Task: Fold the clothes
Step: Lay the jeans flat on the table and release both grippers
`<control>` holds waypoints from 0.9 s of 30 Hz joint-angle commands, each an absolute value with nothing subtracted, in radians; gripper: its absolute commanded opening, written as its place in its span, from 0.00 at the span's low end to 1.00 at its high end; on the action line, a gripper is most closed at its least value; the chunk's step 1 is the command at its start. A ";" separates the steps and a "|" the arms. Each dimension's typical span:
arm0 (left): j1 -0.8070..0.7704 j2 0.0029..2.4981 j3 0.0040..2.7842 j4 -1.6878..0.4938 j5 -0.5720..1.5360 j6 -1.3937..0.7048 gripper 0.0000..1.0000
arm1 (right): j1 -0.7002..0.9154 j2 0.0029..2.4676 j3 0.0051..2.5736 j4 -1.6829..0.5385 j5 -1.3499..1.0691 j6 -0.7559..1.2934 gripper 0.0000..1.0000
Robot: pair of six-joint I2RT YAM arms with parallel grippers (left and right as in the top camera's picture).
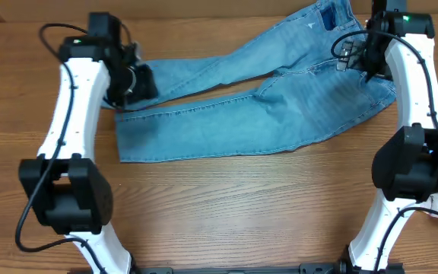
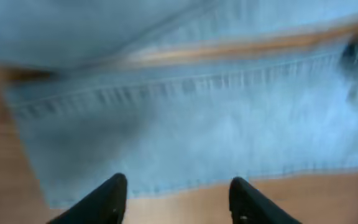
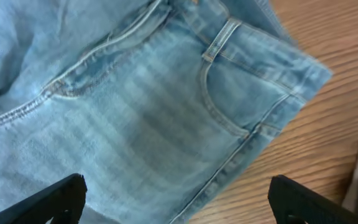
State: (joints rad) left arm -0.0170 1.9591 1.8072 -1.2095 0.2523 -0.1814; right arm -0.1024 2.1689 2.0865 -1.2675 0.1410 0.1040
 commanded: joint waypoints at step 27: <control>0.107 2.033 1.339 -0.966 0.134 -0.265 0.04 | -0.102 2.206 2.093 -1.344 0.072 0.104 1.00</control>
State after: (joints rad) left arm 0.1074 2.0274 1.3537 -0.9459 0.1112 -0.2962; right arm -0.1020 2.1986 2.0865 -1.3460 0.0807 0.1043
